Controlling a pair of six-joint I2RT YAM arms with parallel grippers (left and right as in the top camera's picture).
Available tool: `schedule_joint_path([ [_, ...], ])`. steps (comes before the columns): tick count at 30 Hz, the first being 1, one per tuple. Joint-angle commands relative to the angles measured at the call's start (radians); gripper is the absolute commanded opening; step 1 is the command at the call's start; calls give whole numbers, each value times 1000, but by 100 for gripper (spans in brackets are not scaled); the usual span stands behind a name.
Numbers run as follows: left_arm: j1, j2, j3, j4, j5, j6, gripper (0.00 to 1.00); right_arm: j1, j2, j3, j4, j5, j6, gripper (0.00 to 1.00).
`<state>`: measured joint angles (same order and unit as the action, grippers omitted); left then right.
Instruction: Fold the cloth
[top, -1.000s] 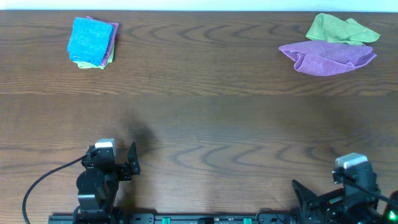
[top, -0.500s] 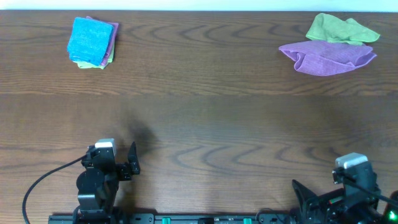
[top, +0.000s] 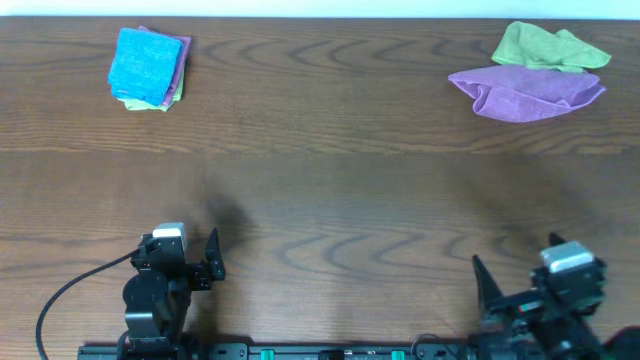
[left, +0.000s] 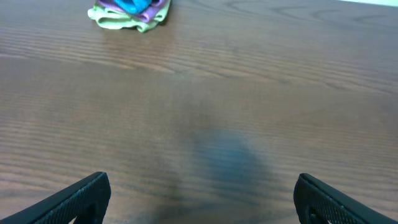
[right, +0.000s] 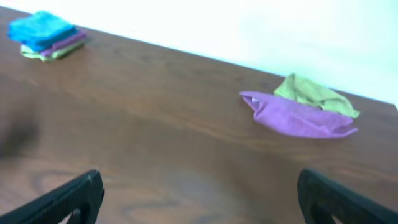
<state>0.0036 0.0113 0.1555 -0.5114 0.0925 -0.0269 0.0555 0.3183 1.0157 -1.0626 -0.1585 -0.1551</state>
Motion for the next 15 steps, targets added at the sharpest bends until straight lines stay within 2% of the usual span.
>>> schedule_joint_path([
  [1,3,-7,-15,3,-15,-10,95,-8,-96,-198,81,-11,-22,99],
  [7,3,-7,-15,3,-15,-10,95,-8,-187,-480,290,-85,-22,99],
  [15,3,-7,-15,3,-15,-10,95,-9,-315,-681,410,-84,-23,99],
])
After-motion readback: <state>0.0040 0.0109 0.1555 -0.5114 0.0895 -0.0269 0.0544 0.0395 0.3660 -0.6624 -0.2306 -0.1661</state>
